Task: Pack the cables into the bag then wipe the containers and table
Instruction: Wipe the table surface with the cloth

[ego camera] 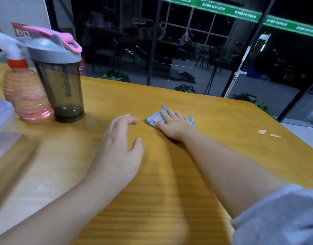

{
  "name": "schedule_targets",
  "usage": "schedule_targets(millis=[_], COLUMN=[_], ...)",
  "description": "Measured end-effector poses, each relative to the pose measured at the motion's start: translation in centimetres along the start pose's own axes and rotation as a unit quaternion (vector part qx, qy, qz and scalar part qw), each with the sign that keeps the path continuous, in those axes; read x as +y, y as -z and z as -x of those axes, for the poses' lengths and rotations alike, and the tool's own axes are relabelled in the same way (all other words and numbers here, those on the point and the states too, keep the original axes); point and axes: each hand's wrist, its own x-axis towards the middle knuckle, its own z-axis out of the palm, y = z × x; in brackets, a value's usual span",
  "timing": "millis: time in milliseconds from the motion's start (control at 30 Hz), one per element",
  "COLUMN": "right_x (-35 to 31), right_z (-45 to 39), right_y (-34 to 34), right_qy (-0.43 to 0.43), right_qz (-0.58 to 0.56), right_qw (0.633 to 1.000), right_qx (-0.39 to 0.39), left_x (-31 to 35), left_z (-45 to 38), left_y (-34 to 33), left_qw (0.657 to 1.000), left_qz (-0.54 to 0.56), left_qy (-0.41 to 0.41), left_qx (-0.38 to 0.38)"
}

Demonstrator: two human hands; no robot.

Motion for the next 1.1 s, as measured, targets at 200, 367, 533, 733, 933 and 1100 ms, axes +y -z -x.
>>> schedule_targets(millis=[200, 367, 533, 733, 933, 1100], right_x=[-6.3, -3.4, 4.0, 10.6, 9.3, 5.8], right_z=[4.9, 12.8, 14.2, 8.6, 2.2, 2.0], right_y=[-1.2, -1.3, -0.4, 0.9, 1.1, 0.3], right_qy=[0.140, 0.208, 0.117, -0.052, -0.146, -0.086], right_qz=[0.008, -0.003, -0.024, -0.013, -0.003, 0.000], right_qw=[0.990, 0.977, 0.992, 0.998, 0.989, 0.996], right_qx=[-0.013, -0.032, -0.035, -0.025, -0.001, 0.010], left_x=[-0.6, -0.1, 0.4, 0.2, 0.0, 0.1], left_z=[-0.5, 0.0, 0.4, 0.5, 0.4, 0.4], left_y=[0.2, 0.2, 0.3, 0.4, 0.0, 0.0], left_qw=[0.999, 0.998, 0.999, 0.999, 0.999, 0.999], left_qz=[0.008, 0.051, 0.052, 0.038, 0.040, 0.036], left_qy=[0.007, -0.004, -0.001, 0.003, 0.004, 0.013], left_qx=[0.042, 0.038, -0.010, -0.017, -0.023, -0.031])
